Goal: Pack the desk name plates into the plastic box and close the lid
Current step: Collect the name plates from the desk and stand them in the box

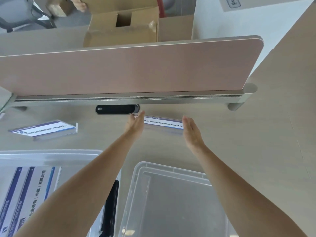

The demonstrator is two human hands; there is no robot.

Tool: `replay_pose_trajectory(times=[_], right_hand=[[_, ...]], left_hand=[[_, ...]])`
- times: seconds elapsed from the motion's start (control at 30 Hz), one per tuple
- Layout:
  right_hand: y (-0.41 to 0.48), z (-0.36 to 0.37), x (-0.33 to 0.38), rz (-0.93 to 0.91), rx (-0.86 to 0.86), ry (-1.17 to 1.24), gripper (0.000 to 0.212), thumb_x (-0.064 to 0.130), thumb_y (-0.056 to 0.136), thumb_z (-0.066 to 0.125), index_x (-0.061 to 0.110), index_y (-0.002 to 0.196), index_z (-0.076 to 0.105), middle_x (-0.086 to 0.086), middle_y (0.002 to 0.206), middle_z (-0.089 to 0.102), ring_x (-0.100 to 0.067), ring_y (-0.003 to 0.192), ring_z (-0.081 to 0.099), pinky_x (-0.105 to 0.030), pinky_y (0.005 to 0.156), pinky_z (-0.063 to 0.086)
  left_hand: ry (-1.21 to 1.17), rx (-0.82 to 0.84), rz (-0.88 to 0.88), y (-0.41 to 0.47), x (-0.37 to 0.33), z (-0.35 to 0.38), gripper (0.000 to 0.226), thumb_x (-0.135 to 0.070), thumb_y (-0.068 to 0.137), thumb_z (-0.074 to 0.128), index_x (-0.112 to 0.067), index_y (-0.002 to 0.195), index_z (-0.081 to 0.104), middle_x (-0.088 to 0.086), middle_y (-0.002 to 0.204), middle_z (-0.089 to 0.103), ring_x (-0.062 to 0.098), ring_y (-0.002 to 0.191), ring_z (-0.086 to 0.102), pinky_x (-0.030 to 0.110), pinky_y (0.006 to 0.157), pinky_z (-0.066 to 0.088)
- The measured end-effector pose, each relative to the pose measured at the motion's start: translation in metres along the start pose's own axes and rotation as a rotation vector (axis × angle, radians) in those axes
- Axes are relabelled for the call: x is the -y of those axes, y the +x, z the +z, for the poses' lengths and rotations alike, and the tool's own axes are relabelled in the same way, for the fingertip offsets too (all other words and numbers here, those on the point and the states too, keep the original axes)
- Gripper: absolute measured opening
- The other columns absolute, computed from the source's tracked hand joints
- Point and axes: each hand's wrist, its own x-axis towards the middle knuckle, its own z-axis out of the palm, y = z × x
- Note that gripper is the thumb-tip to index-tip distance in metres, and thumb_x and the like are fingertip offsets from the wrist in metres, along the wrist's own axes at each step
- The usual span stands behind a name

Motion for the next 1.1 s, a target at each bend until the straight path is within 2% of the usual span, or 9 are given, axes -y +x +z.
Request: replay_pose_trajectory(times=[0.1, 0.2, 0.37, 0.53, 0.63, 0.73, 0.83, 0.93, 1.1], right_hand=[[-0.002, 0.002, 0.000, 0.026, -0.035, 0.061, 0.040, 0.046, 0.104, 0.031, 0.017, 0.119, 0.053, 0.008, 0.093, 0.053, -0.020, 0.096, 0.048, -0.029, 0.085, 0.034], [-0.009, -0.002, 0.000, 0.000, -0.054, 0.088, 0.040, 0.044, 0.104, 0.031, 0.018, 0.126, 0.053, 0.008, 0.098, 0.054, -0.019, 0.100, 0.050, -0.030, 0.086, 0.034], [-0.031, -0.012, 0.019, -0.068, -0.083, 0.140, 0.041, 0.043, 0.104, 0.031, 0.025, 0.136, 0.049, 0.008, 0.107, 0.052, -0.017, 0.101, 0.049, -0.029, 0.089, 0.036], [-0.058, -0.022, 0.045, -0.109, -0.077, 0.277, 0.037, 0.045, 0.103, 0.037, 0.029, 0.134, 0.048, 0.007, 0.120, 0.050, -0.016, 0.113, 0.047, -0.027, 0.087, 0.033], [-0.080, -0.026, 0.059, -0.161, -0.056, 0.302, 0.035, 0.043, 0.101, 0.041, 0.033, 0.134, 0.046, 0.007, 0.120, 0.049, -0.013, 0.103, 0.048, -0.026, 0.080, 0.039], [-0.101, -0.024, 0.071, -0.209, -0.040, 0.352, 0.024, 0.044, 0.098, 0.045, 0.034, 0.120, 0.049, 0.012, 0.101, 0.051, -0.007, 0.084, 0.049, -0.041, 0.095, 0.046], [-0.120, -0.020, 0.085, -0.252, -0.084, 0.344, 0.013, 0.039, 0.101, 0.043, 0.029, 0.105, 0.051, 0.006, 0.089, 0.050, -0.003, 0.077, 0.048, -0.053, 0.102, 0.045], [-0.142, -0.016, 0.104, -0.335, -0.127, 0.306, 0.017, 0.044, 0.101, 0.041, 0.035, 0.089, 0.049, 0.010, 0.086, 0.048, -0.011, 0.086, 0.056, -0.049, 0.099, 0.047], [-0.174, 0.005, 0.131, -0.430, -0.136, 0.182, 0.032, 0.045, 0.102, 0.038, 0.016, 0.097, 0.049, 0.005, 0.082, 0.046, -0.017, 0.083, 0.050, -0.046, 0.091, 0.050]], left_hand=[[-0.017, -0.015, 0.016, -0.002, -0.002, 0.001, 0.066, -0.055, 0.086, 0.039, -0.002, 0.124, 0.047, 0.030, 0.127, 0.055, 0.035, 0.084, 0.056, 0.035, 0.070, 0.033], [0.023, -0.053, 0.040, -0.008, -0.006, -0.001, 0.053, -0.051, 0.095, 0.037, -0.009, 0.123, 0.050, 0.024, 0.121, 0.059, 0.037, 0.100, 0.056, 0.035, 0.074, 0.035], [0.042, -0.090, 0.068, -0.034, -0.021, -0.011, 0.052, -0.055, 0.095, 0.036, -0.014, 0.125, 0.046, 0.016, 0.105, 0.056, 0.031, 0.085, 0.050, 0.035, 0.072, 0.036], [0.022, -0.095, 0.111, -0.071, -0.023, -0.026, 0.053, -0.055, 0.093, 0.038, -0.013, 0.124, 0.047, 0.020, 0.119, 0.059, 0.034, 0.092, 0.054, 0.036, 0.071, 0.035], [-0.031, -0.093, 0.161, -0.096, -0.018, -0.040, 0.054, -0.055, 0.094, 0.040, -0.012, 0.126, 0.046, 0.014, 0.115, 0.057, 0.030, 0.092, 0.051, 0.035, 0.073, 0.035], [-0.057, -0.094, 0.240, -0.119, -0.010, -0.060, 0.066, -0.064, 0.088, 0.049, -0.010, 0.127, 0.048, 0.011, 0.106, 0.057, 0.023, 0.088, 0.051, 0.033, 0.072, 0.036], [0.099, -0.154, 0.350, -0.142, -0.007, -0.083, 0.078, -0.072, 0.079, 0.057, -0.003, 0.117, 0.054, 0.008, 0.082, 0.056, 0.012, 0.067, 0.048, 0.029, 0.054, 0.034], [0.247, -0.189, 0.423, -0.163, -0.005, -0.111, 0.065, -0.071, 0.080, 0.059, -0.010, 0.104, 0.054, -0.005, 0.073, 0.053, 0.009, 0.066, 0.049, 0.027, 0.051, 0.034], [0.393, -0.217, 0.555, -0.187, 0.016, -0.161, 0.053, -0.073, 0.078, 0.059, -0.021, 0.079, 0.065, 0.003, 0.072, 0.063, 0.022, 0.069, 0.060, 0.025, 0.050, 0.038]])
